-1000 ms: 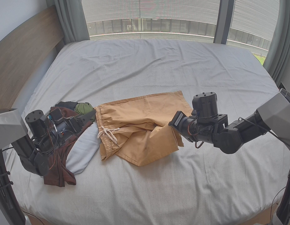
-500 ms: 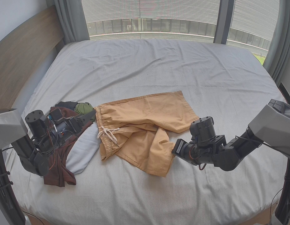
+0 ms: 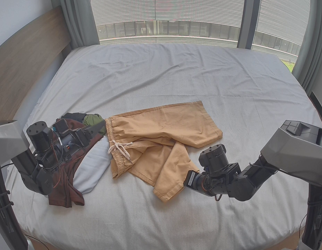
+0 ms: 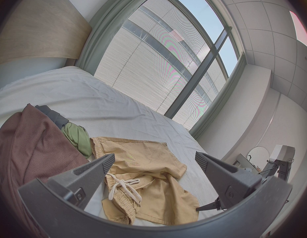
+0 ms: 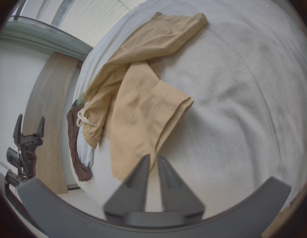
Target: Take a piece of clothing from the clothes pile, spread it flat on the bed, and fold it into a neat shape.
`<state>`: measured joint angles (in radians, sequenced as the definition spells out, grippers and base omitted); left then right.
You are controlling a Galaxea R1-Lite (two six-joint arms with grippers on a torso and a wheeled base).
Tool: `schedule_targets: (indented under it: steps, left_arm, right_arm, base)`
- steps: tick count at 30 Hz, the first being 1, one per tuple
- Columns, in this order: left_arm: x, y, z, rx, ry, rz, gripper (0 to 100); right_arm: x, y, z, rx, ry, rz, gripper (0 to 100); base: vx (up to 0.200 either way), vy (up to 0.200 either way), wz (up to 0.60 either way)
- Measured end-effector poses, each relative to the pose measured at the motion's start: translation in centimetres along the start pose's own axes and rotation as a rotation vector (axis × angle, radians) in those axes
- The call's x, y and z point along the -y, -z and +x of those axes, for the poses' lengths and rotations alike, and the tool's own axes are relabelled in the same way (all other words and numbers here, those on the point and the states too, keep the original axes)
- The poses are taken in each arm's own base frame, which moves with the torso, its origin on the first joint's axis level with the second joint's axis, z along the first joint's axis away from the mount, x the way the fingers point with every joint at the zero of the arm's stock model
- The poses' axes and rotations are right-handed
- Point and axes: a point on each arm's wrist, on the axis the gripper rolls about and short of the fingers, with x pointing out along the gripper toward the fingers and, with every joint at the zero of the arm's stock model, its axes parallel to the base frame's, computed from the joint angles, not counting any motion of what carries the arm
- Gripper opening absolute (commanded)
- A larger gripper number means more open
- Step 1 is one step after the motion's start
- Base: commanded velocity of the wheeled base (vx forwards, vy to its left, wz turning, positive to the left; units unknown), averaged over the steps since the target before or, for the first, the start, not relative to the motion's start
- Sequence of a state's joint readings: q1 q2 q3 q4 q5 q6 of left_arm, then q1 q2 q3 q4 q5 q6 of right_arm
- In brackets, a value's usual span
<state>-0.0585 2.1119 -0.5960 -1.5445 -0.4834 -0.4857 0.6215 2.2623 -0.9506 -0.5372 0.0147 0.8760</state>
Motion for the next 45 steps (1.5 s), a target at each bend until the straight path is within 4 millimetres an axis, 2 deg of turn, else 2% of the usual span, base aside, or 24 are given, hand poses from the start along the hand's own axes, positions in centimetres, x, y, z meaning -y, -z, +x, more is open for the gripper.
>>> schedule_targets:
  steps: [8,19,27,45]
  left_arm:
    - [0.0,0.0,0.0,-0.001,0.001,0.000,100]
    - [0.0,0.0,0.0,-0.001,0.001,-0.001,100]
    - [0.0,0.0,0.0,0.000,0.000,0.000,100]
    - [-0.2,0.1,0.1,-0.004,-0.003,-0.001,100]
  right_arm:
    - [0.5,-0.3,0.2,0.019,0.005,0.018,100]
    - [2.3,-3.6,0.2,0.136,-0.023,0.085,100]
    - [2.2,-5.0,1.8,0.176,-0.063,0.152,100]
    - [0.3,-3.3,3.2,0.124,-0.087,0.148,100]
  base:
    - [0.000,0.000,0.00]
    - [0.000,0.000,0.00]
    - [0.000,0.000,0.00]
    - [0.000,0.000,0.00]
